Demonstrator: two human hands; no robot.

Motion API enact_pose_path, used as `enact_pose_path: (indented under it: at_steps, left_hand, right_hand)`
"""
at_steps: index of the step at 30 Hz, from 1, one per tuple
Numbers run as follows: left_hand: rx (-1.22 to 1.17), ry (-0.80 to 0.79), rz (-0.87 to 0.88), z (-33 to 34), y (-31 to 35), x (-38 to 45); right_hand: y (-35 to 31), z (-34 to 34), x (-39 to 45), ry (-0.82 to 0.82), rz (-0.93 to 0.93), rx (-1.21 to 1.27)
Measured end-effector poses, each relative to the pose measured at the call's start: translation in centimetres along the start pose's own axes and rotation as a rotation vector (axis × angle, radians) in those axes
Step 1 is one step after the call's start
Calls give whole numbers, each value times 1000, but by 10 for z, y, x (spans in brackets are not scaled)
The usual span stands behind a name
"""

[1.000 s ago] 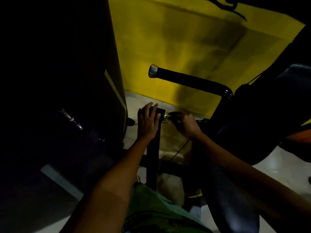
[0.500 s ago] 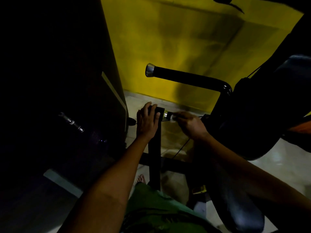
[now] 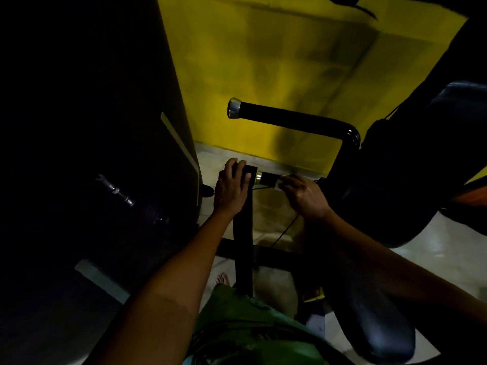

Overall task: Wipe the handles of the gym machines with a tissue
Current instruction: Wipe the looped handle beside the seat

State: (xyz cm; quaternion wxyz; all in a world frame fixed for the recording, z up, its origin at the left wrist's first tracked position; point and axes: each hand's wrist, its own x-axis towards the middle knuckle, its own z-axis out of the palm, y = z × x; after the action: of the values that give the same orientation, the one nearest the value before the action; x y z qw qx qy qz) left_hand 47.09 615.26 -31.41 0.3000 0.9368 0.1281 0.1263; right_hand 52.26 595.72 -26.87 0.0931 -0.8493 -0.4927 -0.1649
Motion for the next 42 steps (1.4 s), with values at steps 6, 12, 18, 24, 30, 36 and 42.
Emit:
enact_pose_path:
  at_steps: [6, 12, 18, 24, 30, 36, 42]
  left_hand:
    - [12, -2, -10, 0, 1, 0]
    - [-56, 28, -5, 1, 2, -3]
    - [-47, -13, -46, -2, 6, -2]
    - [-59, -73, -49, -2, 2, 5]
    - [-37, -85, -72, -4, 4, 4]
    - [-22, -45, -72, -3, 5, 1]
    - [-14, -49, -67, -9, 10, -2]
  right_hand:
    - [-32, 15, 30, -48, -84, -63]
    - [4, -13, -13, 32, -66, 40]
    - [41, -24, -47, -13, -237, -92]
    - [0, -3, 6, 32, -156, -18]
    - [-20, 14, 38, -91, -147, -38]
    - [5, -4, -1, -50, -136, -42]
    - [38, -36, -45, -128, -130, -74]
